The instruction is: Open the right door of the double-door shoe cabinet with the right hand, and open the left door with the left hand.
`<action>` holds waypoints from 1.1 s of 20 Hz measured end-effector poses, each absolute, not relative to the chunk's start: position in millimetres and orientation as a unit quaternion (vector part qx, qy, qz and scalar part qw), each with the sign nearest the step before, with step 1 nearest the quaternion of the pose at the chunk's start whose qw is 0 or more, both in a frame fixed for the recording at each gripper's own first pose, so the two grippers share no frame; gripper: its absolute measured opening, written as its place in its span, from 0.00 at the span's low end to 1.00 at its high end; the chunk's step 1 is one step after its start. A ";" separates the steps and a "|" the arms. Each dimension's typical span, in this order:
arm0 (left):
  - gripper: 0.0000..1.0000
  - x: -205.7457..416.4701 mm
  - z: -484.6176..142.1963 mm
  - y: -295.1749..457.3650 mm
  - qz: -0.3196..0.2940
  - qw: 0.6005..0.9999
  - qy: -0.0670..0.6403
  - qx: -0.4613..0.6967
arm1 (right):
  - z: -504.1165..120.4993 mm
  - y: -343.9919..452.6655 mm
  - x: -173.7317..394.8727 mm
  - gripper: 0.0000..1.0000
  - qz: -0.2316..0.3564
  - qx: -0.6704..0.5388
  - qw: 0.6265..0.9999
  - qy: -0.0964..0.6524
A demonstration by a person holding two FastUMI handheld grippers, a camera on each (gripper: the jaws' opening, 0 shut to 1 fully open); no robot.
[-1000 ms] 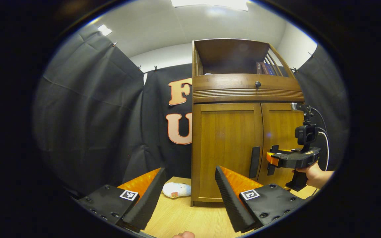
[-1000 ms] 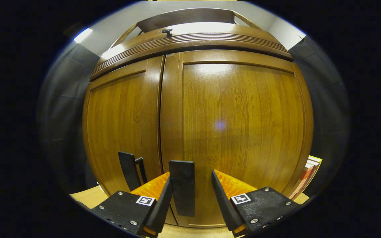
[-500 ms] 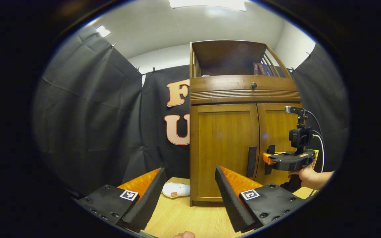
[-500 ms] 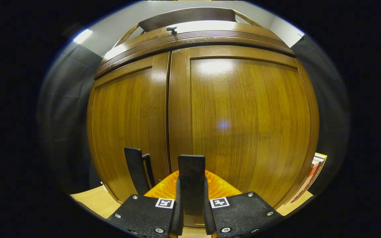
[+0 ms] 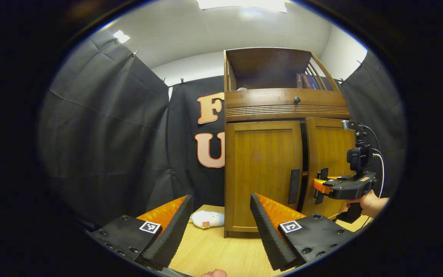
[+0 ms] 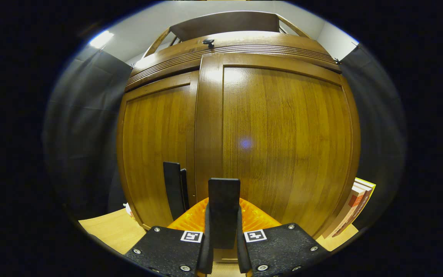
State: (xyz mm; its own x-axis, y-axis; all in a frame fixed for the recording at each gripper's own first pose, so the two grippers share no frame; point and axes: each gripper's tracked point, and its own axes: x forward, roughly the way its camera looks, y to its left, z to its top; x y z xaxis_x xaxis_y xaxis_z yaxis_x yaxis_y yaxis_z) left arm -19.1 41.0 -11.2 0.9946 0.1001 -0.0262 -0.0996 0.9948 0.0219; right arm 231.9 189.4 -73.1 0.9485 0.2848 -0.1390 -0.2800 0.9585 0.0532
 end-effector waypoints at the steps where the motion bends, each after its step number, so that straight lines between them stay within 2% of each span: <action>1: 0.96 -19.3 -11.9 40.3 0.049 0.999 0.014 0.009 | -72.5 188.5 228.5 0.25 0.146 0.018 0.986 0.074; 2: 0.94 -19.2 -12.6 38.8 0.047 0.999 0.015 0.006 | -72.2 188.2 224.2 0.25 0.150 0.017 0.986 0.076; 5: 0.94 -19.0 -18.0 26.9 0.032 0.999 0.022 -0.001 | -74.3 181.6 205.6 0.25 0.155 0.021 0.985 0.075; 6: 0.99 -18.1 -19.3 23.6 0.028 0.999 0.024 0.001 | -74.5 179.6 203.2 0.25 0.155 0.016 0.985 0.077; 7: 0.96 -16.5 -19.8 20.7 0.025 0.999 0.024 0.002 | -75.0 176.1 200.1 0.22 0.153 0.010 0.985 0.077; 9: 0.95 -14.6 -21.4 14.1 0.016 1.000 0.026 0.000 | -74.1 166.6 192.6 0.25 0.152 0.004 0.985 0.076; 10: 0.95 -14.7 -23.0 10.9 0.012 1.000 0.026 -0.002 | -72.2 162.7 185.8 0.22 0.151 0.006 0.986 0.074; 12: 0.94 -12.0 -24.1 6.0 0.006 1.000 0.027 -0.005 | -72.3 156.8 178.5 0.25 0.146 0.008 0.986 0.078; 13: 0.94 -10.7 -25.0 3.1 0.003 1.000 0.028 -0.006 | -72.7 153.5 175.5 0.22 0.144 0.006 0.986 0.079; 14: 0.94 -9.5 -26.7 0.0 0.000 1.000 0.030 -0.006 | -72.3 148.0 171.7 0.25 0.142 0.002 0.987 0.080; 15: 0.94 -8.4 -27.0 -3.3 -0.004 0.999 0.031 -0.006 | -71.8 142.5 167.6 0.21 0.138 -0.001 0.987 0.081; 17: 0.96 -6.8 -27.0 -7.1 -0.008 1.000 0.030 -0.005 | -71.6 132.4 161.4 0.29 0.130 -0.006 0.988 0.083; 18: 0.97 -6.3 -27.0 -10.1 -0.010 0.999 0.030 -0.006 | -71.5 127.2 159.0 0.25 0.123 -0.010 0.988 0.087; 22: 0.94 -1.9 -27.2 -22.5 -0.025 0.999 0.030 -0.006 | -75.0 98.5 144.3 0.24 0.094 -0.028 0.990 0.103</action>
State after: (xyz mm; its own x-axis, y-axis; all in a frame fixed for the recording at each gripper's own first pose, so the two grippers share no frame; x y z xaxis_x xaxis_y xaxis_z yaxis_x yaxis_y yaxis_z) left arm -1.9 -22.5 -27.2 0.9970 -0.0500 -0.0590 0.0493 0.9987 -0.0132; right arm 144.3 98.5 -75.0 0.9609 0.1812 -0.2095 -0.1927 0.9806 -0.0359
